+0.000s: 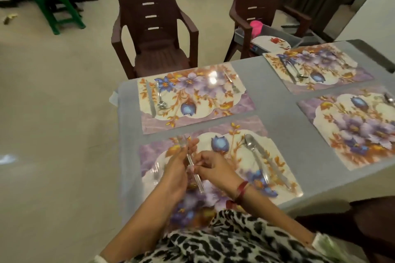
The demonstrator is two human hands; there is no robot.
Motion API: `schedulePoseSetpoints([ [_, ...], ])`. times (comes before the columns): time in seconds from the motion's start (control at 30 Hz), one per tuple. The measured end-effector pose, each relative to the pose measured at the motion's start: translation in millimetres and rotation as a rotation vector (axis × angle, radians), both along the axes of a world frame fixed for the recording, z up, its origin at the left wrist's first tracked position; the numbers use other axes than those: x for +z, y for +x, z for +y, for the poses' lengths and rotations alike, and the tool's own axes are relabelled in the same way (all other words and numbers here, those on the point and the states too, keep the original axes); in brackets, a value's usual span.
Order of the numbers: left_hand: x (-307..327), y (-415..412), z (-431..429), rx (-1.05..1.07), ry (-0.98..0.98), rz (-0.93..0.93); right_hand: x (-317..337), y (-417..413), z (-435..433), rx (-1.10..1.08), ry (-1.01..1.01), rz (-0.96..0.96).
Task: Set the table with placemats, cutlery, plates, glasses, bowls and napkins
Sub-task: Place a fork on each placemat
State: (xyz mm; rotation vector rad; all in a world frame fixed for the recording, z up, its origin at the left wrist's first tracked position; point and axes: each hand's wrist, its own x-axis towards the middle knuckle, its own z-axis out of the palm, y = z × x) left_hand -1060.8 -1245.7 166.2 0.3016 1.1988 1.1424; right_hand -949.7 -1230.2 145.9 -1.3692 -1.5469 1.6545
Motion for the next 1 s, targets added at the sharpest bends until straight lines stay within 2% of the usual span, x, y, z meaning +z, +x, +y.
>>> schedulePoseSetpoints([
  [0.07,-0.7,42.1,15.4,0.001,0.001,0.033,0.9,44.8,16.0,-0.029,-0.052,0.01],
  [0.2,10.0,128.5,37.6,-0.056,0.002,0.049,2.2,153.4,44.9,-0.296,-0.147,-0.027],
  [0.33,14.7,179.6,54.0,-0.073,-0.029,-0.008,-2.2,260.5,81.7,-0.556,-0.052,-0.144],
  [0.5,12.6,209.1,68.6,-0.055,-0.081,0.016,-27.7,360.7,121.9,-0.728,0.072,-0.327],
  [0.67,15.8,231.2,82.4,-0.071,-0.129,0.024,-54.5,405.5,136.2,-0.807,0.009,-0.367],
  [0.83,9.6,241.7,91.4,-0.049,-0.169,-0.071,-67.1,415.0,142.5,-0.717,0.027,-0.441],
  [0.93,4.2,241.8,92.6,-0.042,-0.195,-0.075,-64.8,414.1,147.9,-0.629,0.107,-0.628],
  [1.0,2.2,241.8,92.7,-0.03,-0.212,-0.058,-60.9,409.0,150.3,-0.534,0.151,-0.878],
])
